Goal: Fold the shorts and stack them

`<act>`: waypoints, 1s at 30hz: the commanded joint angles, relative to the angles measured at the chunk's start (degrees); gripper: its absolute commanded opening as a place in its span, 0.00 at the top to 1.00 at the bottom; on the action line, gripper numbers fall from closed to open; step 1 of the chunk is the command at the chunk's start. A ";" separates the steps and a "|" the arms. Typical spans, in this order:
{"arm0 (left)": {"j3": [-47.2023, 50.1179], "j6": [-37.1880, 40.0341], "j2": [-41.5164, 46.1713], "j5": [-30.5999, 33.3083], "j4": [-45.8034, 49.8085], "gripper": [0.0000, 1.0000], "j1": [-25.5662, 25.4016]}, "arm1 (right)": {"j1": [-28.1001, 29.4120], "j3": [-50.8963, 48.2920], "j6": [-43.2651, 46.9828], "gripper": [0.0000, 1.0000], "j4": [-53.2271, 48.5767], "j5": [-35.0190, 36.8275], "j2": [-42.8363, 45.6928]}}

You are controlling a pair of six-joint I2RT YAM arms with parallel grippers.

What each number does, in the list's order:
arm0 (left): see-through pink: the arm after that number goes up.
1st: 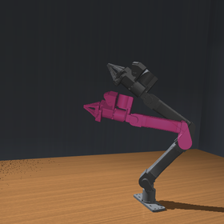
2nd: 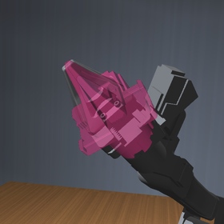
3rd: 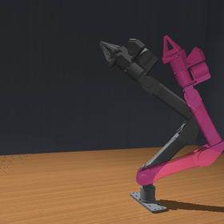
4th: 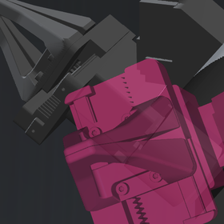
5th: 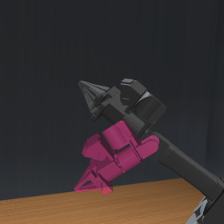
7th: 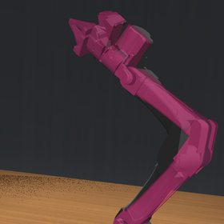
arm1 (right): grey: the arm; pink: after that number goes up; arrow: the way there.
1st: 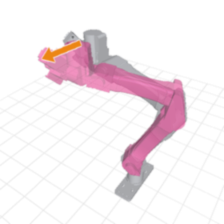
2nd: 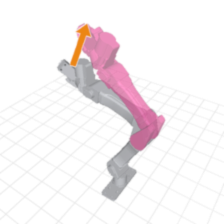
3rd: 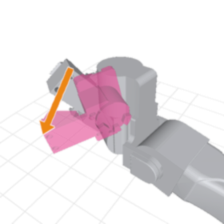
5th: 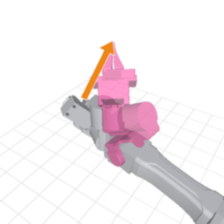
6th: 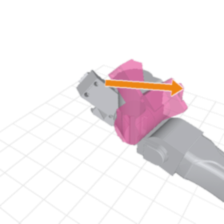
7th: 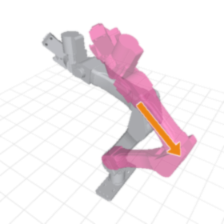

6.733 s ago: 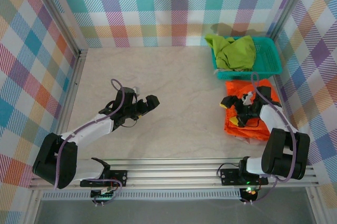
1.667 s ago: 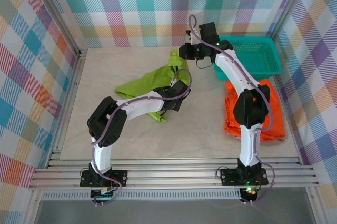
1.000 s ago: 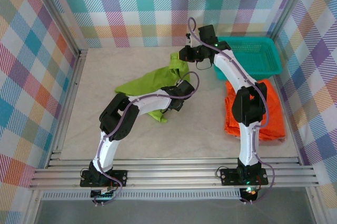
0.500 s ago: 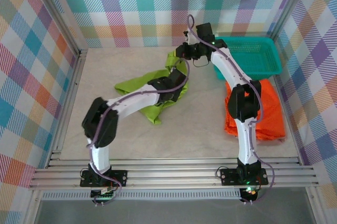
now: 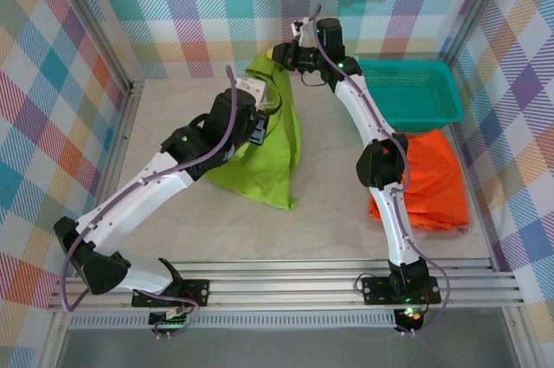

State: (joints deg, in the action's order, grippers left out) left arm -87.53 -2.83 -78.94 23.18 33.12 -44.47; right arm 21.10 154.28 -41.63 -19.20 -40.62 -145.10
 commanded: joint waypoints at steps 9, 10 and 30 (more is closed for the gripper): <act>15.99 -12.92 3.72 -9.32 -6.35 1.00 0.16 | -2.45 -7.95 8.97 0.35 -15.07 10.05 8.10; 18.12 -14.59 3.65 -10.00 -8.04 1.00 -0.22 | -2.56 -8.28 10.44 0.34 -17.74 11.57 9.15; 23.15 -27.49 3.69 -25.03 -17.73 0.18 8.76 | 5.47 -84.30 8.30 0.33 -8.91 24.68 59.45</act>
State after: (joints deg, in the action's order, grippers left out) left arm -59.72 -28.58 -79.37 0.01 14.17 -41.60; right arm 24.75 73.63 -31.57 -33.15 -19.18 -90.19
